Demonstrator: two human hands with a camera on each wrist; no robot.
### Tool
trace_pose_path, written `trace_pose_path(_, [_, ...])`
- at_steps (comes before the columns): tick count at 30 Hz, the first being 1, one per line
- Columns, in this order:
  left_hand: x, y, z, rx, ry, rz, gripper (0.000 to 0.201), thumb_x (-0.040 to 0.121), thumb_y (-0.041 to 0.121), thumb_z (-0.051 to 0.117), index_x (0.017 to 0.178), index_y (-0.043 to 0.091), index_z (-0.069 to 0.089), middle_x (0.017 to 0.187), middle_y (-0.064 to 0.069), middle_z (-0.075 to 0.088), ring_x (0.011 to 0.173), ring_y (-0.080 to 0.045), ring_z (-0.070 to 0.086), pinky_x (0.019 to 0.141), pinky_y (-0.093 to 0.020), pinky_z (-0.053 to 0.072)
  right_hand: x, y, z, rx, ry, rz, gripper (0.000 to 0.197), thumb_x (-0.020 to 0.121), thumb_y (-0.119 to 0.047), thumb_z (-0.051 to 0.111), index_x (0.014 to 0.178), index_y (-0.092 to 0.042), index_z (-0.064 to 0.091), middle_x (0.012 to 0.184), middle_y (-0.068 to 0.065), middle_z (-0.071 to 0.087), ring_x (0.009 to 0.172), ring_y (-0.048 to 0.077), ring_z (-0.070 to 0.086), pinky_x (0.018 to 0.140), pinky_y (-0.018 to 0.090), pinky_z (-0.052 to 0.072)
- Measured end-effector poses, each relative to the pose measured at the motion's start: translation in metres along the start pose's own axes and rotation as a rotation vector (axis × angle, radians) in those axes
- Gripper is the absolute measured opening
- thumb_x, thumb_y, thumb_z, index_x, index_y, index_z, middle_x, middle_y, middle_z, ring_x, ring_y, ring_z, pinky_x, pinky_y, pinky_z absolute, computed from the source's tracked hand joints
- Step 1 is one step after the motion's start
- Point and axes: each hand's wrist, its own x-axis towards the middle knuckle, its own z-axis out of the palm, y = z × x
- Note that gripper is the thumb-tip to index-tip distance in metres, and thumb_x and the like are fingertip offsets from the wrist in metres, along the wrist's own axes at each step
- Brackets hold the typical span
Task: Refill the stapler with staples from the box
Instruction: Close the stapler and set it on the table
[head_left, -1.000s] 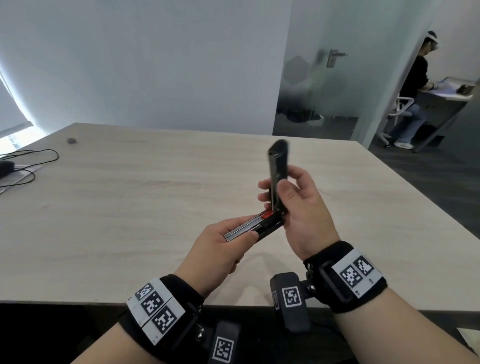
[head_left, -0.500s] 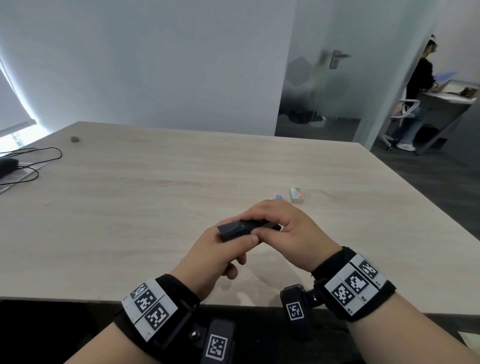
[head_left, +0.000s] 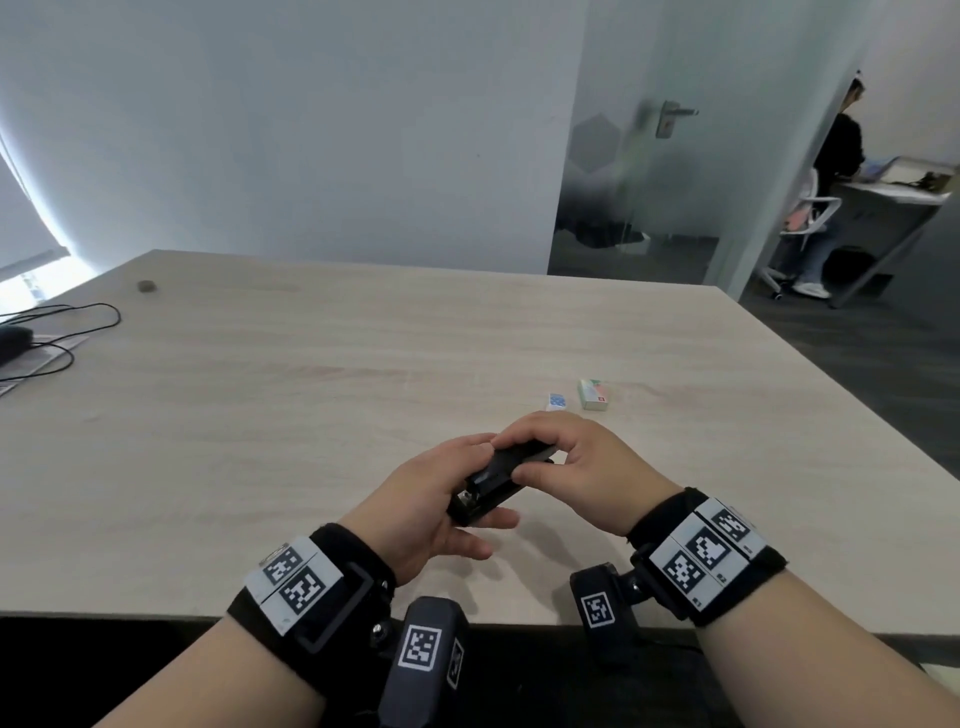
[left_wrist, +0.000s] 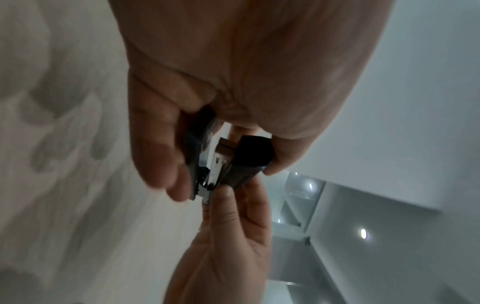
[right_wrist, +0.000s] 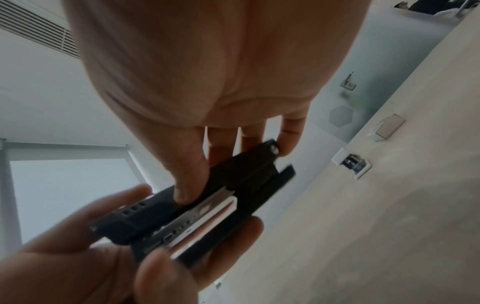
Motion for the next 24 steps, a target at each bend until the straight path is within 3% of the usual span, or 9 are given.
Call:
trace_pose_path(3, [0.011,0.001,0.002,0.283,0.044,0.032,0.034,0.084,0.051,0.059,0.106,0.033,0.076,0.097,0.004,0.076,0.073,-0.014,0.064,0.057,-0.027,0.04,0.008,0.009,-0.001,-0.048,0.048,0.041,0.026,0.088,-0.01,0.072,0.107,-0.027,0.075,0.111,-0.013,0.07,0.107,-0.003,0.061,0.088,0.007,0.04])
trace_pose_path(5, [0.019,0.002,0.002,0.302,0.04,0.011,0.027,0.087,0.045,0.061,0.107,0.035,0.076,0.101,0.001,0.079,0.073,-0.014,0.059,0.058,-0.027,0.035,0.014,0.015,-0.004,-0.079,0.125,0.119,0.023,0.089,-0.02,0.071,0.11,-0.031,0.073,0.115,-0.018,0.066,0.109,-0.005,0.058,0.083,0.004,0.037])
trace_pose_path(8, [0.031,0.008,0.003,0.22,0.173,0.022,0.015,0.094,0.031,0.064,0.104,0.029,0.074,0.108,-0.007,0.079,0.076,-0.015,0.062,0.059,-0.027,0.037,0.021,0.025,-0.014,0.044,0.304,0.271,0.012,0.092,-0.026,0.068,0.103,-0.03,0.073,0.107,-0.011,0.069,0.098,0.008,0.064,0.078,0.015,0.046])
trace_pose_path(12, [0.053,0.016,-0.002,0.343,0.271,0.185,0.023,0.094,0.022,0.063,0.112,0.033,0.073,0.085,0.024,0.076,0.082,0.007,0.068,0.069,-0.007,0.046,0.027,0.043,-0.029,0.16,0.438,0.445,0.01,0.095,-0.026,0.064,0.096,-0.021,0.073,0.092,-0.007,0.068,0.082,0.011,0.061,0.071,0.024,0.044])
trace_pose_path(13, [0.061,0.018,-0.006,0.401,0.281,0.186,0.032,0.09,0.029,0.064,0.12,0.035,0.072,0.095,0.025,0.077,0.095,0.008,0.069,0.082,-0.01,0.048,0.029,0.048,-0.033,0.153,0.427,0.473,0.011,0.095,-0.026,0.063,0.098,-0.02,0.073,0.092,-0.007,0.067,0.084,0.012,0.061,0.071,0.025,0.044])
trace_pose_path(15, [0.078,0.019,-0.015,0.505,0.288,0.149,0.055,0.077,0.046,0.063,0.131,0.038,0.066,0.118,0.017,0.075,0.115,-0.006,0.066,0.106,-0.032,0.047,0.033,0.056,-0.035,0.098,0.345,0.513,0.016,0.096,-0.025,0.063,0.108,-0.02,0.072,0.101,-0.008,0.068,0.092,0.013,0.062,0.075,0.024,0.045])
trace_pose_path(17, [0.098,0.016,-0.024,0.493,0.236,0.113,0.062,0.075,0.047,0.062,0.137,0.04,0.062,0.131,0.016,0.07,0.123,-0.007,0.062,0.114,-0.039,0.041,0.041,0.061,-0.037,0.005,0.23,0.533,0.029,0.097,-0.026,0.061,0.125,-0.021,0.068,0.115,-0.007,0.068,0.104,0.012,0.062,0.084,0.024,0.043])
trace_pose_path(20, [0.119,0.015,-0.026,0.517,0.241,0.086,0.071,0.073,0.048,0.061,0.142,0.032,0.059,0.141,0.01,0.065,0.127,-0.011,0.06,0.116,-0.038,0.038,0.057,0.065,-0.039,-0.146,0.082,0.547,0.042,0.097,-0.024,0.056,0.139,-0.026,0.06,0.136,-0.003,0.06,0.122,0.013,0.056,0.091,0.022,0.037])
trace_pose_path(24, [0.14,0.019,-0.021,0.785,0.429,-0.026,0.062,0.076,0.061,0.054,0.126,0.027,0.067,0.119,-0.006,0.074,0.109,-0.032,0.067,0.101,-0.042,0.049,0.077,0.074,-0.038,-0.229,-0.003,0.56,0.044,0.095,-0.017,0.054,0.137,-0.022,0.063,0.145,-0.001,0.06,0.131,0.016,0.056,0.094,0.018,0.035])
